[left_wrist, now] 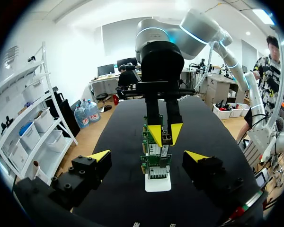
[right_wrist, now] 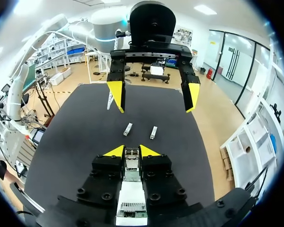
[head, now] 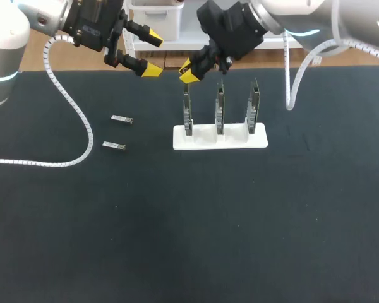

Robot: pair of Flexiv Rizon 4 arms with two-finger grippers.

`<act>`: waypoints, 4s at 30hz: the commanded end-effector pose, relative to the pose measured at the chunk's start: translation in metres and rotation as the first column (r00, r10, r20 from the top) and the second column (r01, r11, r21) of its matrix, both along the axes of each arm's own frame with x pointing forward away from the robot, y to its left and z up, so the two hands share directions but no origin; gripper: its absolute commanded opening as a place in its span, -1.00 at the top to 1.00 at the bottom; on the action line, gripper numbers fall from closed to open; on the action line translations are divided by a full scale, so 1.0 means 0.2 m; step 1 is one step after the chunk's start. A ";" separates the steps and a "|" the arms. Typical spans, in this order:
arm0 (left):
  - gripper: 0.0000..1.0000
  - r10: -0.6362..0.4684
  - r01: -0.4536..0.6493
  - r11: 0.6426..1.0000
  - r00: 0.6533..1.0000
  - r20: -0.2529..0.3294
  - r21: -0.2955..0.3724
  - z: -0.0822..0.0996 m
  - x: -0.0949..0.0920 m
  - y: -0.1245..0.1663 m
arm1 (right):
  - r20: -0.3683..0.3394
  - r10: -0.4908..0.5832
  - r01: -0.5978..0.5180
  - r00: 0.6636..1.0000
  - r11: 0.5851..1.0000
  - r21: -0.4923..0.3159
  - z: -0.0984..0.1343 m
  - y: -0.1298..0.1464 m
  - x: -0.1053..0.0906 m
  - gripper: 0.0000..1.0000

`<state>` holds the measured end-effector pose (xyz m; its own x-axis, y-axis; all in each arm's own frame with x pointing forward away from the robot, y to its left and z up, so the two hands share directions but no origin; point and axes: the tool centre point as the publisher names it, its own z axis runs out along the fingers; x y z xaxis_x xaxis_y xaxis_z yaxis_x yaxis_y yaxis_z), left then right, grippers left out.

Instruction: Pick up the optical module with the left hand, and insert it into the network port with the right hand.

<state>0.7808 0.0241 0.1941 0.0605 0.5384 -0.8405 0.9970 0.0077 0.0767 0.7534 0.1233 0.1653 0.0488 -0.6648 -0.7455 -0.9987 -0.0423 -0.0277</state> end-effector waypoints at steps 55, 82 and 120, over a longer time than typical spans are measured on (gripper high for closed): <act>-1.00 0.001 -0.001 1.000 1.000 -0.002 0.005 0.00 0.00 0.00 | -0.010 -0.027 0.028 1.000 0.999 0.023 -0.05 -0.03 -0.01 -1.00; -1.00 0.001 -0.001 1.000 1.000 -0.002 0.005 0.00 0.00 0.00 | 0.038 -0.016 0.014 0.999 0.999 0.038 0.02 -0.02 0.01 1.00; -1.00 0.001 -0.001 1.000 1.000 -0.002 0.005 0.00 0.00 0.00 | -0.016 -0.027 0.028 1.000 0.998 0.047 -0.08 -0.02 0.00 1.00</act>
